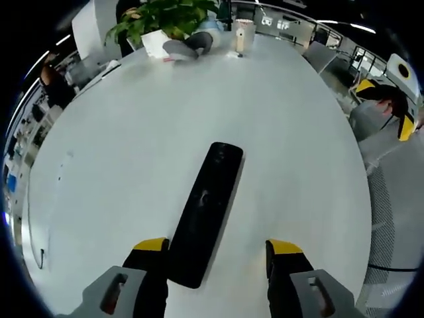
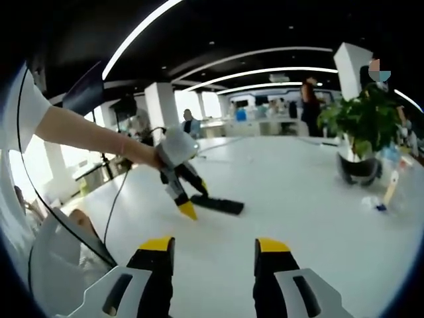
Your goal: Press the specified remote control buttons in sequence, fully releasing each button before pressing the next.
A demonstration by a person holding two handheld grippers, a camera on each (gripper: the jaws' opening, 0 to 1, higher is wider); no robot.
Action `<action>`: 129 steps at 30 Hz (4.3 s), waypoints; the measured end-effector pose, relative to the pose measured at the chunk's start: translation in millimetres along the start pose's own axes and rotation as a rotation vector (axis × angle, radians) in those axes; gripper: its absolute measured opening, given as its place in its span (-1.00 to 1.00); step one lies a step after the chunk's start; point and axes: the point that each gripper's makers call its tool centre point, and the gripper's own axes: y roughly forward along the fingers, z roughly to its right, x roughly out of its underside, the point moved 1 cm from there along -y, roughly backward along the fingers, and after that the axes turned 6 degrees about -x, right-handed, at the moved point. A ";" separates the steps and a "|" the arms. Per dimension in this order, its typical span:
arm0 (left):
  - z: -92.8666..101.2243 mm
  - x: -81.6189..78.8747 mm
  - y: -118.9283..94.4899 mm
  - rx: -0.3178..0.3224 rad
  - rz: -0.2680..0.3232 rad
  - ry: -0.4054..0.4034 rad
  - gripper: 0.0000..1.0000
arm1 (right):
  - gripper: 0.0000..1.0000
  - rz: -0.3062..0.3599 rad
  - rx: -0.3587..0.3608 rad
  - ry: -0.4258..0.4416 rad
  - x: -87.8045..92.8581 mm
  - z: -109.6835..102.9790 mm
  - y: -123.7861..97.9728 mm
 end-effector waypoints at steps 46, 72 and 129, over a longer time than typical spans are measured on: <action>25.3 10.9 -9.4 0.054 -0.046 0.178 -0.53 | -0.13 -0.029 -0.006 -0.007 4.4 -0.4 1.7; 48.8 17.1 -13.6 0.070 -0.091 0.251 -0.53 | -0.15 -0.046 -0.001 -0.020 7.3 0.5 2.0; 90.1 28.1 -22.2 0.075 -0.046 0.249 -0.53 | -0.18 -0.058 0.000 -0.034 9.2 0.5 2.2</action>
